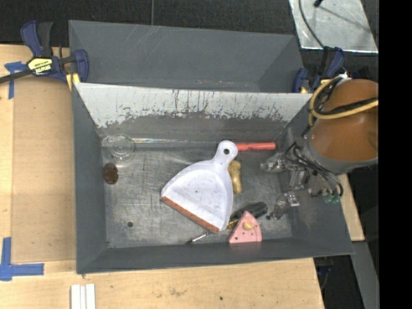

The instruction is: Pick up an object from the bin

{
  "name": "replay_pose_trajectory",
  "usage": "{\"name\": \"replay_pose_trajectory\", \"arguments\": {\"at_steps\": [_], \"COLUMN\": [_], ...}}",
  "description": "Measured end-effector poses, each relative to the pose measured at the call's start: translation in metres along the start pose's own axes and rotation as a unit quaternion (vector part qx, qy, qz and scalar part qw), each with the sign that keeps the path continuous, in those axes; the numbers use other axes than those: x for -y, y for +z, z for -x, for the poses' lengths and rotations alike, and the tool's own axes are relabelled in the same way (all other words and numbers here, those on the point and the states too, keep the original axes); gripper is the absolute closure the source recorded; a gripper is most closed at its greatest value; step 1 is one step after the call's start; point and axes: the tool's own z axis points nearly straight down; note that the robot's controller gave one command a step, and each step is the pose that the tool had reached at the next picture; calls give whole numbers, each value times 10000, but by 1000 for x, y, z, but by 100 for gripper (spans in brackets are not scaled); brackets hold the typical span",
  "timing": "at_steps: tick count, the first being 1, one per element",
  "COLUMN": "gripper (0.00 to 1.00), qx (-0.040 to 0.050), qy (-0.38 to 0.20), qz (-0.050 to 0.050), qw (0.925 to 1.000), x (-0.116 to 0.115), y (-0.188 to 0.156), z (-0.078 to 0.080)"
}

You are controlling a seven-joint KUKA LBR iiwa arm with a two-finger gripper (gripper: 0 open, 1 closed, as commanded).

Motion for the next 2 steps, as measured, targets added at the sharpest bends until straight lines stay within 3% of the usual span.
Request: {"name": "replay_pose_trajectory", "arguments": {"at_steps": [1, 2], "gripper": [0, 0], "qx": [-69, -25], "qy": [-673, -539], "qz": [8, -6], "qw": [9977, 9985], "x": [30, 37], "y": [28, 64], "z": [-22, -17]}}
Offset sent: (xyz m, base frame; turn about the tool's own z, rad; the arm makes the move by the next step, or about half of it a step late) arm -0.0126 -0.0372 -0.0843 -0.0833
